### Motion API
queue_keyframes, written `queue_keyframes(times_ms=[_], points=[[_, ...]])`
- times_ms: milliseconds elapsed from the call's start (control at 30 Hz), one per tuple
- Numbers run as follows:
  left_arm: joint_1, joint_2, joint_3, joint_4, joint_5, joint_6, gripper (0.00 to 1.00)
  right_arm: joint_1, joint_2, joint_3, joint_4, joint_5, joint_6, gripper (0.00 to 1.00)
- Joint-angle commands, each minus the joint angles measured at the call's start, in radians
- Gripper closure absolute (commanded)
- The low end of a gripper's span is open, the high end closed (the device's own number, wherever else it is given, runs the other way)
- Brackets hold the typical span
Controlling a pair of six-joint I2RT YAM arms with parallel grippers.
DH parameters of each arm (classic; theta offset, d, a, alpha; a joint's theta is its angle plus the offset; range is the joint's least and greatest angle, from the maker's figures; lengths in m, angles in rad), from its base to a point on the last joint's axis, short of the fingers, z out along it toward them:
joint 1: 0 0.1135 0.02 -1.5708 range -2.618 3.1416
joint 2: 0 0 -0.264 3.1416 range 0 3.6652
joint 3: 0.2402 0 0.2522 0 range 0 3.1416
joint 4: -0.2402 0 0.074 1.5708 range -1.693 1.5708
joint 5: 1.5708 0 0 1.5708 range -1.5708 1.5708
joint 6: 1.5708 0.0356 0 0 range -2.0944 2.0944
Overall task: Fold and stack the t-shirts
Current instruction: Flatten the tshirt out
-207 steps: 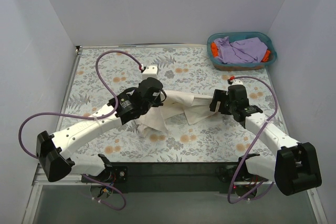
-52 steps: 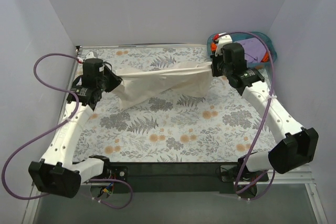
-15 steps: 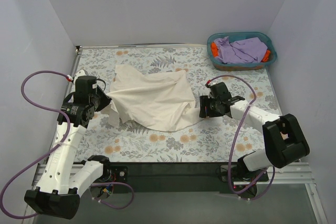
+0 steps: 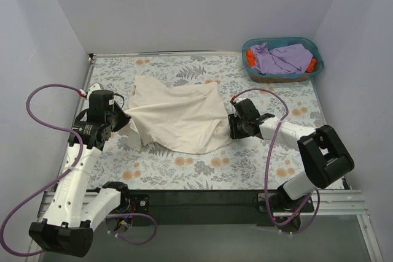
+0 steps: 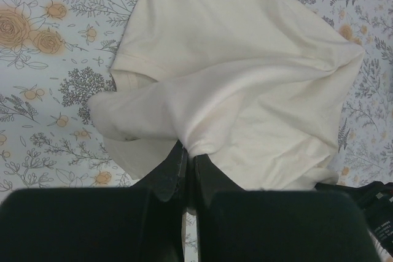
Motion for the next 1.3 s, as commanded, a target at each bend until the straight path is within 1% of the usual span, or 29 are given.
queue_keyframes(times_ms=[0, 33, 67, 100, 133, 200, 233, 267, 300, 400, 467, 533, 600, 667, 700, 733, 800, 833, 867, 900, 933, 1000, 1033, 1067, 1133, 1167, 1200, 1233, 1267], points=[[0.005, -0.022, -0.015, 0.014, -0.006, 0.0, 1.0, 0.033, 0.061, 0.013, -0.074, 0.098, 0.007, 0.69], [0.005, -0.019, -0.015, 0.017, -0.009, 0.0, 1.0, 0.034, 0.064, 0.019, -0.083, 0.108, 0.006, 0.76], [0.005, -0.016, -0.017, 0.018, -0.008, 0.0, 1.0, 0.034, 0.061, 0.029, -0.107, 0.129, 0.002, 0.91], [0.005, -0.013, -0.018, 0.021, -0.008, 0.0, 1.0, 0.034, 0.053, 0.037, -0.118, 0.146, -0.01, 0.97], [0.005, -0.011, -0.018, 0.021, -0.006, 0.002, 1.0, 0.033, 0.044, 0.06, -0.133, 0.21, -0.022, 0.99], [0.005, 0.004, -0.012, 0.028, -0.006, 0.011, 1.0, 0.019, 0.006, 0.089, -0.201, 0.299, -0.057, 0.99], [0.005, 0.008, -0.009, 0.031, -0.009, 0.014, 1.0, 0.007, -0.013, 0.106, -0.228, 0.368, -0.066, 0.99], [0.005, 0.019, -0.009, 0.032, -0.009, 0.016, 1.0, -0.01, -0.046, 0.135, -0.25, 0.391, -0.073, 0.99], [0.005, 0.027, -0.006, 0.035, -0.011, 0.02, 1.0, -0.057, -0.063, 0.152, -0.296, 0.405, -0.077, 0.99], [0.005, 0.045, -0.014, 0.052, 0.001, 0.029, 1.0, -0.17, -0.143, 0.181, -0.348, 0.404, -0.032, 0.99], [0.005, 0.061, -0.031, 0.078, 0.008, 0.043, 1.0, -0.21, -0.206, 0.169, -0.345, 0.366, -0.004, 0.99], [0.005, 0.1, -0.044, 0.118, 0.002, 0.062, 1.0, -0.246, -0.232, 0.161, -0.336, 0.353, 0.019, 0.99], [0.005, 0.171, -0.06, 0.155, -0.006, 0.074, 1.0, -0.266, -0.226, 0.174, -0.33, 0.356, 0.022, 0.99], [0.005, 0.229, -0.054, 0.231, 0.012, 0.089, 1.0, -0.28, -0.194, 0.191, -0.316, 0.326, 0.022, 0.99], [0.005, 0.305, -0.043, 0.257, 0.041, 0.091, 1.0, -0.282, -0.177, 0.212, -0.31, 0.318, 0.021, 0.99], [0.005, 0.344, -0.028, 0.306, 0.055, 0.094, 1.0, -0.283, -0.139, 0.224, -0.302, 0.3, 0.021, 0.99], [0.007, 0.438, 0.047, 0.348, 0.083, 0.108, 1.0, -0.283, -0.096, 0.266, -0.296, 0.284, 0.019, 0.99], [0.007, 0.534, 0.079, 0.376, 0.09, 0.115, 0.99, -0.283, -0.053, 0.281, -0.293, 0.28, 0.018, 0.99], [0.007, 0.58, 0.115, 0.388, 0.09, 0.131, 0.93, -0.283, -0.033, 0.295, -0.285, 0.278, 0.013, 0.99], [0.007, 0.623, 0.192, 0.393, 0.086, 0.134, 0.87, -0.283, -0.013, 0.307, -0.284, 0.278, 0.01, 0.99], [0.009, 0.71, 0.228, 0.385, 0.08, 0.137, 0.75, -0.283, 0.019, 0.336, -0.281, 0.275, 0.009, 0.99], [0.01, 0.769, 0.329, 0.358, 0.089, 0.144, 0.68, -0.283, 0.045, 0.359, -0.279, 0.269, 0.002, 0.99], [0.009, 0.781, 0.348, 0.335, 0.098, 0.144, 0.59, -0.285, 0.059, 0.376, -0.279, 0.255, 0.002, 0.99], [0.009, 0.776, 0.35, 0.33, 0.11, 0.141, 0.56, -0.283, 0.062, 0.381, -0.279, 0.247, -0.001, 0.99], [0.009, 0.73, 0.278, 0.333, 0.106, 0.122, 0.48, -0.283, 0.059, 0.385, -0.279, 0.237, -0.008, 0.99], [0.009, 0.691, 0.243, 0.334, 0.094, 0.114, 0.4, -0.283, 0.056, 0.382, -0.279, 0.233, -0.011, 0.99], [0.009, 0.612, 0.192, 0.336, 0.092, 0.103, 0.39, -0.285, 0.053, 0.378, -0.279, 0.227, -0.017, 0.99], [0.009, 0.563, 0.099, 0.347, 0.098, 0.08, 0.36, -0.283, 0.042, 0.373, -0.279, 0.218, -0.021, 0.99], [0.007, 0.518, 0.039, 0.354, 0.115, 0.071, 0.36, -0.282, 0.036, 0.358, -0.278, 0.215, -0.022, 0.99]])
